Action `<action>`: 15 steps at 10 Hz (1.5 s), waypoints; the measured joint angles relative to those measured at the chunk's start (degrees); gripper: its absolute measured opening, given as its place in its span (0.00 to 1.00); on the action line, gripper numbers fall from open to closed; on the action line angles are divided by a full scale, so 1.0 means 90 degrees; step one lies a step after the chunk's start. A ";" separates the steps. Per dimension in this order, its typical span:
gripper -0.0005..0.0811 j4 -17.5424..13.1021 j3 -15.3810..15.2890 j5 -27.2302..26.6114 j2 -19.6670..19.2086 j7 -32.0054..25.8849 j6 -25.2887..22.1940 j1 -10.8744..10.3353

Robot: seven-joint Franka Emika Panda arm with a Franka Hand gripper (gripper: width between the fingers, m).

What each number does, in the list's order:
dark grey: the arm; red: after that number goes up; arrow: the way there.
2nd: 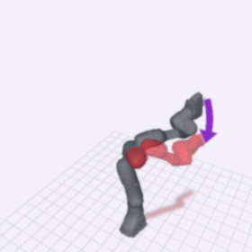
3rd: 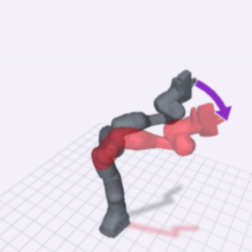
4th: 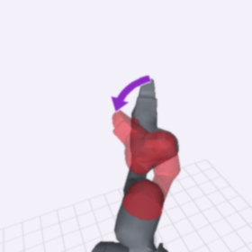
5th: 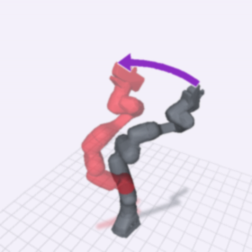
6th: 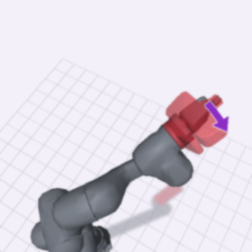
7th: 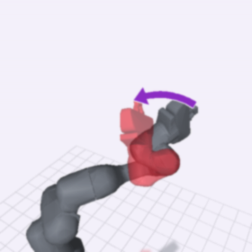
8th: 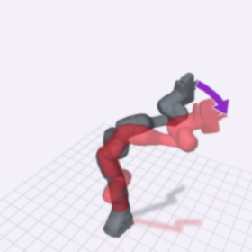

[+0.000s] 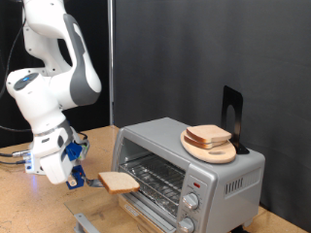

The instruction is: Make a piece of toast with the oven

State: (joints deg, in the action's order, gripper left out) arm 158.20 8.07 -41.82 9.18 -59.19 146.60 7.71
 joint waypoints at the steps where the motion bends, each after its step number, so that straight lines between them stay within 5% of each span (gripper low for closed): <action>1: 0.45 -0.0077 0.0105 0.0110 0.0050 -0.0013 -0.0215 0.0097; 6: 0.45 -0.0499 0.0430 0.0348 0.0187 0.0007 -0.0971 0.0362; 15: 0.45 -0.0924 0.0430 -0.0256 -0.0029 -0.0003 -0.0974 0.0295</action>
State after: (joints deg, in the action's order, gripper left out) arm 149.89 11.94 -44.13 8.92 -59.22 137.84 10.37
